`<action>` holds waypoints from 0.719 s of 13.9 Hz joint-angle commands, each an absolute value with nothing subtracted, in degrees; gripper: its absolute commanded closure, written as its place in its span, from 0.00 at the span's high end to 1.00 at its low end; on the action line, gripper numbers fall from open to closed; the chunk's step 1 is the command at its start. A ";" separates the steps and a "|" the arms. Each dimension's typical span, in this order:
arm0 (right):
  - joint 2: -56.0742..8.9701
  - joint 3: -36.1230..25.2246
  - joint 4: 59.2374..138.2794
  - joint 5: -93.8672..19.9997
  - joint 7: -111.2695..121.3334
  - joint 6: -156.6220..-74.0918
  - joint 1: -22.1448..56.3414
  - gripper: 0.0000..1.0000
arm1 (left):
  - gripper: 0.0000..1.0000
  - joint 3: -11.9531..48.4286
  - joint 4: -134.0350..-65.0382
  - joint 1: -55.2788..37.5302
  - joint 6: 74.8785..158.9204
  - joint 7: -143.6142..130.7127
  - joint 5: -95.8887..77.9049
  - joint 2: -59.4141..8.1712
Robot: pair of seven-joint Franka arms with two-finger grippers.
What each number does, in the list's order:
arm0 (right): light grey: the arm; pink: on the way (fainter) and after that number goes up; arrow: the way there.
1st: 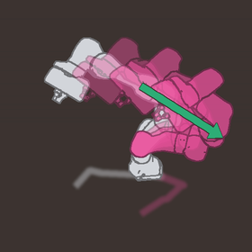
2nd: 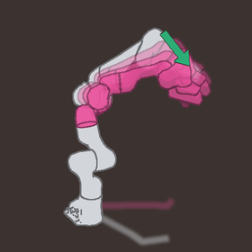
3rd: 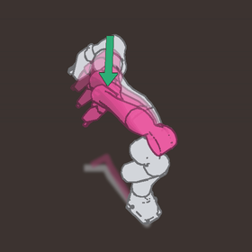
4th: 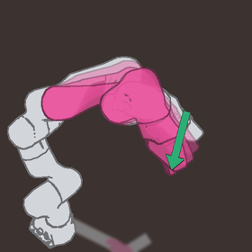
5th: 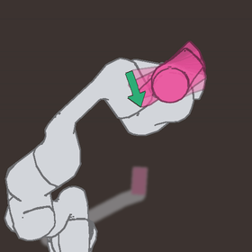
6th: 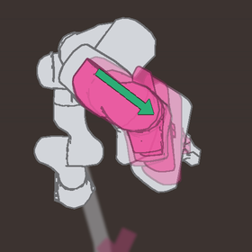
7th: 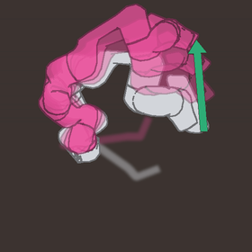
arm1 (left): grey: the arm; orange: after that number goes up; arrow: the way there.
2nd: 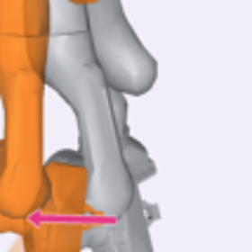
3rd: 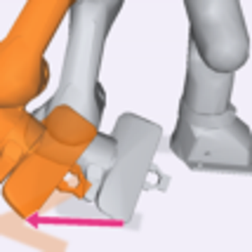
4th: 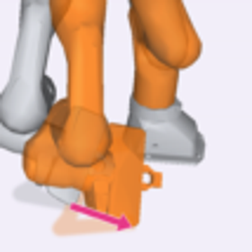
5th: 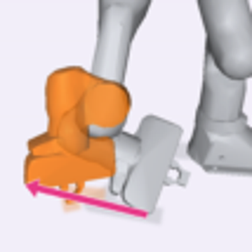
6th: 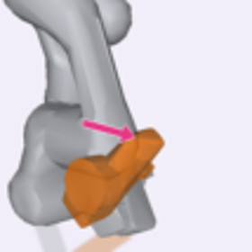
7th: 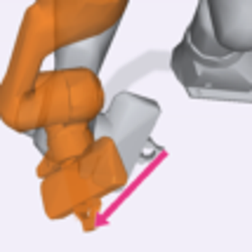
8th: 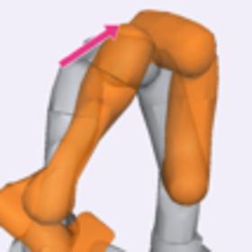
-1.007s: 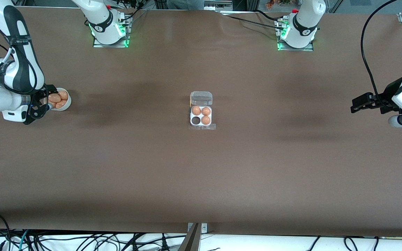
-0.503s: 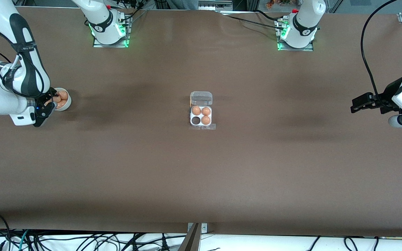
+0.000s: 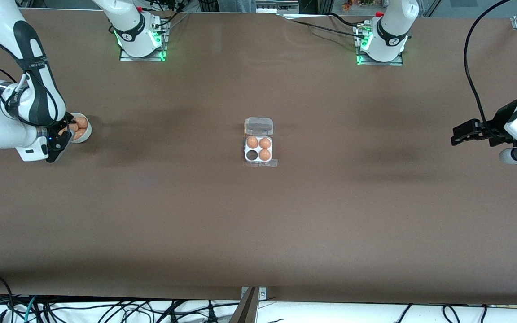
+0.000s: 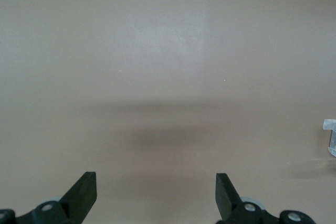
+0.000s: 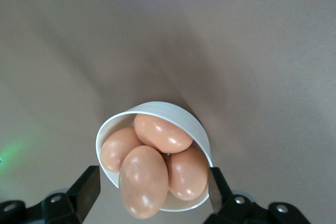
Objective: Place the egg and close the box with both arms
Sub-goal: 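Lower the right gripper into the bowl and grasp one brown egg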
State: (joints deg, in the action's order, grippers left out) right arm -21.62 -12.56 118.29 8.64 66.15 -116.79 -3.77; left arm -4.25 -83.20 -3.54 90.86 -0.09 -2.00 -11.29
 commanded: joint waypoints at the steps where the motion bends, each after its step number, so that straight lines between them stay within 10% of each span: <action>1: -21.36 -12.39 118.65 9.14 67.68 -114.45 -4.31 0.85 | 1.00 -3.96 -82.62 -3.25 90.62 0.53 -1.67 -11.07; 10: -23.81 -12.39 118.48 9.23 67.76 -115.05 -5.54 0.83 | 1.00 -3.96 -82.62 -3.25 90.62 0.35 -1.67 -10.99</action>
State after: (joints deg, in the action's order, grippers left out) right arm -22.88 -12.58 118.39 8.64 66.49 -114.70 -4.28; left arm -4.25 -83.20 -3.54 90.86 -0.09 -2.00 -11.29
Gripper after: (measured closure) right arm 0.154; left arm 0.000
